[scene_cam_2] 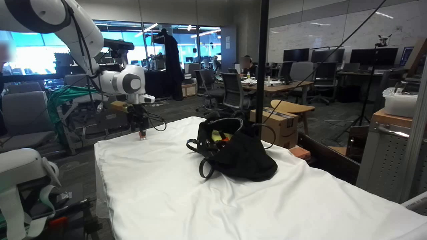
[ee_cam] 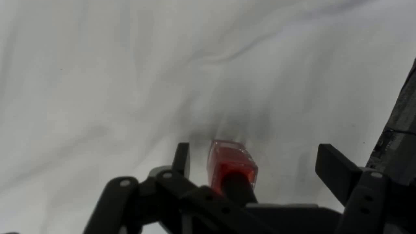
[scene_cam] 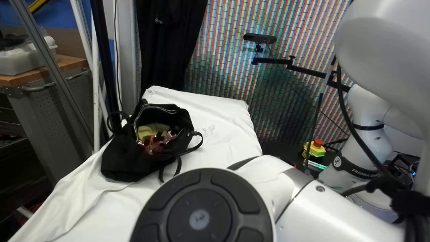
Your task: Pick up the nail polish and put them in the bag
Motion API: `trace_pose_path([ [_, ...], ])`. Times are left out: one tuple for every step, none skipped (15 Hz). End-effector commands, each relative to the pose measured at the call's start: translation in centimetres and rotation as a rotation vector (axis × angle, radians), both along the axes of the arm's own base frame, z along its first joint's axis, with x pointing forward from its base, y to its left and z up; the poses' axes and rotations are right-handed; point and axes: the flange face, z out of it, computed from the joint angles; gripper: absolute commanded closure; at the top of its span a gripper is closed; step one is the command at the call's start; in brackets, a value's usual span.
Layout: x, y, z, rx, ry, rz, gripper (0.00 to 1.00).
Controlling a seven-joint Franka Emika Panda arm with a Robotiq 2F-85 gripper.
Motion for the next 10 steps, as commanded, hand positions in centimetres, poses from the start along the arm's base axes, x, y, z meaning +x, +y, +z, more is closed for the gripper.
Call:
trace_pose_path([
  [-0.32,-0.53,-0.06,-0.010,-0.035,0.006,0.00],
  [-0.37,-0.64,-0.25,-0.012,-0.034,0.007,0.00],
  [-0.41,-0.73,-0.44,-0.014,-0.033,0.008,0.00],
  [-0.40,-0.78,-0.42,-0.013,-0.033,0.010,0.00],
  [-0.44,-0.79,-0.32,-0.011,-0.029,0.014,0.00],
  [-0.44,-0.76,-0.41,-0.011,-0.030,0.015,0.00],
  [-0.44,-0.71,-0.26,-0.008,-0.031,0.017,0.00],
  [-0.39,-0.77,-0.17,-0.005,-0.033,0.018,0.00],
  [-0.36,-0.76,-0.11,-0.004,-0.034,0.018,0.00],
  [-0.34,-0.75,-0.10,-0.003,-0.037,0.017,0.00],
])
